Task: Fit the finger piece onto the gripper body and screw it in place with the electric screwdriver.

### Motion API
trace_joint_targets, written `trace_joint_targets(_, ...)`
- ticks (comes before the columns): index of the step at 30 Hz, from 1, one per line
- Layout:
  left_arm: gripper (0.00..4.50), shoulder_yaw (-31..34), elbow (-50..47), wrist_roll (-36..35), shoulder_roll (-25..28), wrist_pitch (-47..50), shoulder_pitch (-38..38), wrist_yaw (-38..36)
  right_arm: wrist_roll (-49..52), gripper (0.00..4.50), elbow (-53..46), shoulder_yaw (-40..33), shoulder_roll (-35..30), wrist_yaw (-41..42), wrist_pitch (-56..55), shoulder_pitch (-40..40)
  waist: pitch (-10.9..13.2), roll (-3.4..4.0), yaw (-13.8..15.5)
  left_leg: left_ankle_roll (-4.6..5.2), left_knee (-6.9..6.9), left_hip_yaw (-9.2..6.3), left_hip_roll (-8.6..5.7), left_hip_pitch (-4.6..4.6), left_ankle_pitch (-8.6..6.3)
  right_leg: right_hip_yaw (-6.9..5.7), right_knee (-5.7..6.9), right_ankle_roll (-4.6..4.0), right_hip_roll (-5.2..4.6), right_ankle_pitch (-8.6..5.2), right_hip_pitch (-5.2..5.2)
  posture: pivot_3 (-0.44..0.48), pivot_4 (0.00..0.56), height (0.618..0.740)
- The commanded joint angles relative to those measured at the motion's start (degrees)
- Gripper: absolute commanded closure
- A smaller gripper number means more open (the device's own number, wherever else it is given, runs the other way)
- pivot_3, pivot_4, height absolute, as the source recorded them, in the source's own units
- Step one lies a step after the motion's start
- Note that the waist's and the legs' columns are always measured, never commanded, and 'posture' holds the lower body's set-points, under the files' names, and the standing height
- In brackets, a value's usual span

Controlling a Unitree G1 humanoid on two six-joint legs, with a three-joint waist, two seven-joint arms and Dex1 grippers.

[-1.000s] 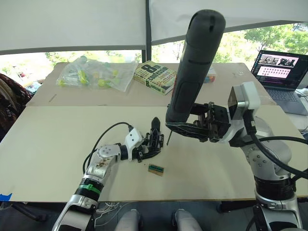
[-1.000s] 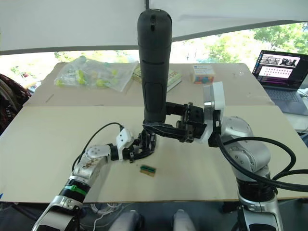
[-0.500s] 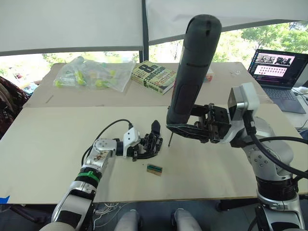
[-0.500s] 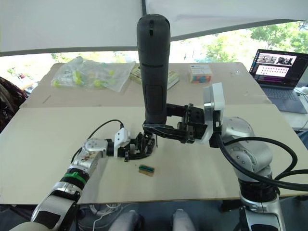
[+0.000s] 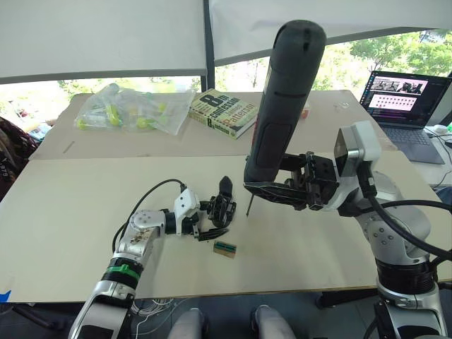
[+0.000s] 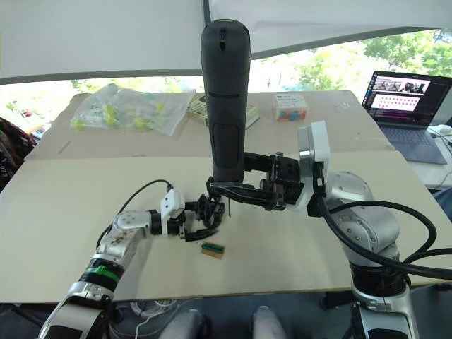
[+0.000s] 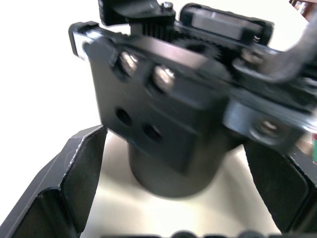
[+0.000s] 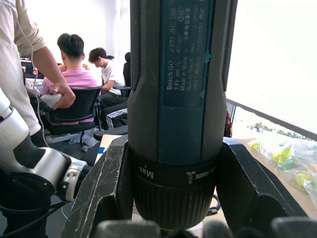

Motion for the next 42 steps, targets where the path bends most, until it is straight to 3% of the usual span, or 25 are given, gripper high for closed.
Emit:
trace_joint_targets(1,0.02,0.4,-4.4,0.4,-0.1,1.3,2.2,3.7,2.0,2.59,-1.9,-1.0,0.1,0.0,0.0,-0.8,0.0,0.0,0.1,0.0,0.0,0.0,0.0,0.0,0.0,0.0,0.0,0.0,-0.01,0.0,0.0,0.0,0.15,0.74)
trace_joint_targets(9,0.02,-1.2,-8.9,1.6,-1.8,2.8,5.9,10.0,2.1,2.59,-2.0,-0.9,0.3,-0.3,0.0,-0.7,0.0,0.0,0.2,0.0,0.0,0.0,-0.02,-0.01,0.0,0.0,-0.03,0.0,-0.04,0.0,0.01,0.0,0.15,0.74)
trace_joint_targets(20,0.02,-3.0,-10.2,2.6,-3.5,4.4,7.0,13.2,1.8,2.59,-1.2,-0.5,0.5,0.1,-0.1,-1.1,0.0,0.01,0.6,0.0,0.0,0.0,-0.05,0.0,0.0,-0.01,-0.05,0.0,-0.09,0.0,0.04,0.0,0.15,0.74)
trace_joint_targets(24,1.22,-3.2,-9.9,2.6,-3.5,4.9,6.7,13.3,1.7,2.59,-1.0,-0.3,0.5,0.3,-0.2,-1.2,0.0,0.01,0.7,0.0,0.0,0.0,-0.05,0.01,0.0,-0.01,-0.05,0.0,-0.09,0.0,0.06,0.0,0.15,0.74)
trace_joint_targets(26,2.22,-3.4,-9.8,2.5,-3.5,5.1,6.6,13.0,1.7,2.59,-0.9,-0.3,0.5,0.3,-0.3,-1.2,0.0,0.01,0.7,0.0,0.0,0.0,-0.05,0.01,0.0,-0.01,-0.06,0.0,-0.09,0.0,0.07,0.0,0.15,0.74)
trace_joint_targets(36,2.23,-3.8,-9.1,2.8,-3.4,4.5,5.6,12.4,4.8,2.59,0.0,-0.2,3.0,-2.5,2.7,-8.1,0.0,0.01,0.9,0.0,0.01,0.0,-0.04,0.01,0.0,-0.02,-0.05,0.01,-0.08,0.0,0.07,0.0,0.15,0.74)
trace_joint_targets(42,2.23,-4.0,-9.3,2.8,-3.1,4.7,5.5,12.4,1.7,2.59,2.6,2.1,6.0,-4.1,2.4,-12.5,0.0,0.01,1.1,0.0,0.0,-0.01,-0.05,-0.01,0.0,-0.02,-0.07,0.0,-0.09,0.0,0.05,0.0,0.15,0.74)
